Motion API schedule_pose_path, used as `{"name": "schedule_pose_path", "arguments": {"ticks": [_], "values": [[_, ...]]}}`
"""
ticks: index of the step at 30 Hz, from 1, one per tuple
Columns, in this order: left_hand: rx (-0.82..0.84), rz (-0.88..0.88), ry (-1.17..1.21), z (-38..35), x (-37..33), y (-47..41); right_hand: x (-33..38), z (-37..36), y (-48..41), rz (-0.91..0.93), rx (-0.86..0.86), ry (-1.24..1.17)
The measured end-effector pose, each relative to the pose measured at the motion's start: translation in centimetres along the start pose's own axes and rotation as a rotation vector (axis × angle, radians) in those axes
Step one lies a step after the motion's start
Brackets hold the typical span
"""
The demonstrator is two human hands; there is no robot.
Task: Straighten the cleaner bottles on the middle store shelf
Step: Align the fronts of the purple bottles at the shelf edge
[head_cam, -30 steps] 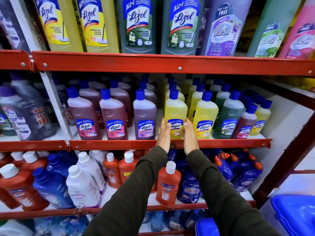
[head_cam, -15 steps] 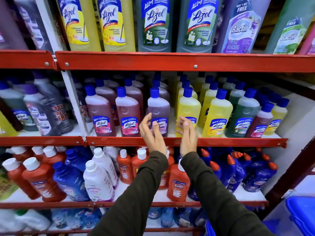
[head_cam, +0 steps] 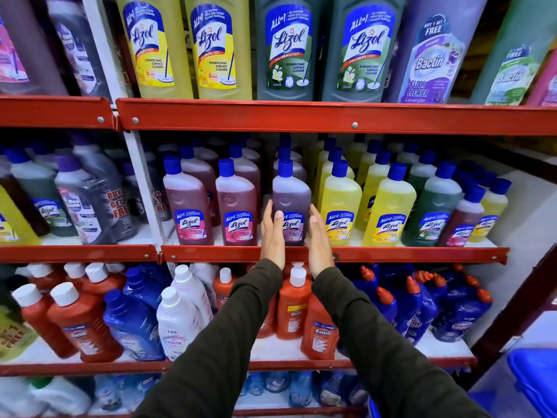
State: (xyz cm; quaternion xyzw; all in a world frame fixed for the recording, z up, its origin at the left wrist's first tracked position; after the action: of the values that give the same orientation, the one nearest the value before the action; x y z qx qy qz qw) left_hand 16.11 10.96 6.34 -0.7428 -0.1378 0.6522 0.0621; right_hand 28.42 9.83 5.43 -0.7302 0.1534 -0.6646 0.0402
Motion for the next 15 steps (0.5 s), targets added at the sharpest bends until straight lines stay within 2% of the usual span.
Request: {"name": "schedule_pose_path", "arguments": {"ticks": [6, 9, 13, 15], "values": [[0.047, -0.042, -0.019, -0.1, -0.6, 0.4, 0.0, -0.2, -0.4, -0.006, 0.008, 0.074], [0.064, -0.041, -0.046, 0.3, -0.4, 0.5, -0.1, 0.3, -0.1, -0.014, -0.045, 0.095], [-0.111, -0.187, -0.061, 3.3, -2.5, 2.3, 0.9, 1.0, 1.4, 0.068, -0.253, 0.048], [-0.233, -0.3, -0.089, 5.4, -4.3, 3.3, 1.2, -0.1, 1.9, 0.076, -0.277, -0.008]]}}
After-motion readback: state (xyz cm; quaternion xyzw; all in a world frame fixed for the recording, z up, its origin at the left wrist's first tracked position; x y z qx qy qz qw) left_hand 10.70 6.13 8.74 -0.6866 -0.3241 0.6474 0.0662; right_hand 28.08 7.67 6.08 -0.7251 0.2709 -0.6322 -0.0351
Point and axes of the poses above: each hand's wrist, its own y-axis away from the middle knuckle, its own z-axis out of the back of the hand, x = y × z, the point moved 10 cm from there along -y, towards the middle knuckle, and after that the axes turned 2 degrees about y, right-handed, at the moved point
